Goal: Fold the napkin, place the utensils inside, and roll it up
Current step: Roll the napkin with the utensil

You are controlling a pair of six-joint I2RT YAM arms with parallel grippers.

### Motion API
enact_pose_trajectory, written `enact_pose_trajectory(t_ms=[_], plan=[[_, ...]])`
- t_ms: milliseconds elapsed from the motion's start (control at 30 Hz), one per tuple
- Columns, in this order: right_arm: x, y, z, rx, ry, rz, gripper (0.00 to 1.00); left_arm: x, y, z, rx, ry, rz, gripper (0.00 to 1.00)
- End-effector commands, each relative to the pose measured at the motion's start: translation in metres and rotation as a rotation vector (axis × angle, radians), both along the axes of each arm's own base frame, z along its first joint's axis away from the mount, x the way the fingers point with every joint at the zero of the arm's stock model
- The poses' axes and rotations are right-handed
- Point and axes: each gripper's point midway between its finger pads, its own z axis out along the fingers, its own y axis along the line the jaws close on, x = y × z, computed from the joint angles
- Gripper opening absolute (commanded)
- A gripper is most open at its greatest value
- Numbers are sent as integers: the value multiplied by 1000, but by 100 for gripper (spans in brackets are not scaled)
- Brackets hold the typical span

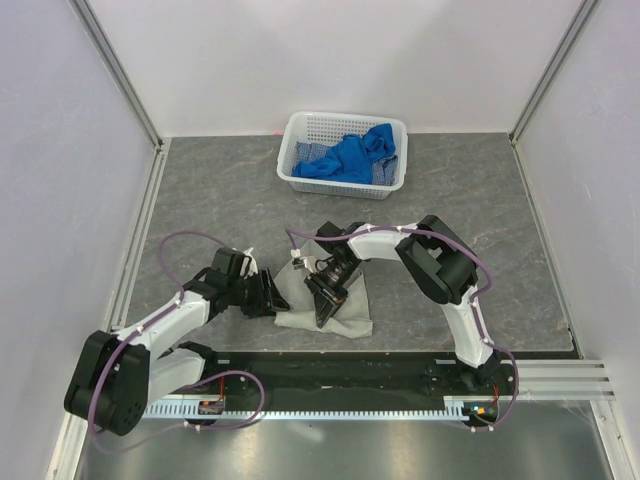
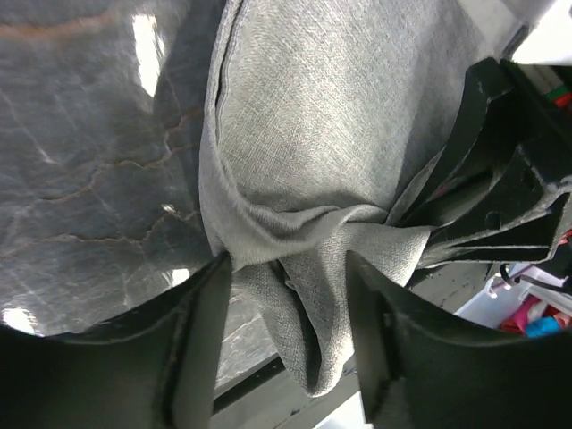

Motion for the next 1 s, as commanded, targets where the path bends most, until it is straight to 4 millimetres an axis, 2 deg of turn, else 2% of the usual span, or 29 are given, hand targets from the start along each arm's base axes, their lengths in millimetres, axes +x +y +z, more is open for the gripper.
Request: enact_pose_trajectory(t_ms=[0, 133, 267, 400, 667, 967], plan=[[13, 5, -9, -7, -37, -3, 28, -12, -7, -1, -50, 43, 8, 55], [17, 6, -11, -16, -49, -9, 29, -8, 1, 2, -10, 7, 49, 60], [18, 4, -12, -25, -62, -11, 29, 0, 9, 17, 18, -59, 95, 63], [20, 3, -12, -23, -66, -13, 29, -2, 14, 17, 29, -59, 131, 64], [21, 3, -13, -25, -71, -18, 29, -12, 14, 1, 62, 16, 125, 60], [25, 5, -12, -16, -78, -30, 30, -10, 16, 0, 75, 11, 132, 50]])
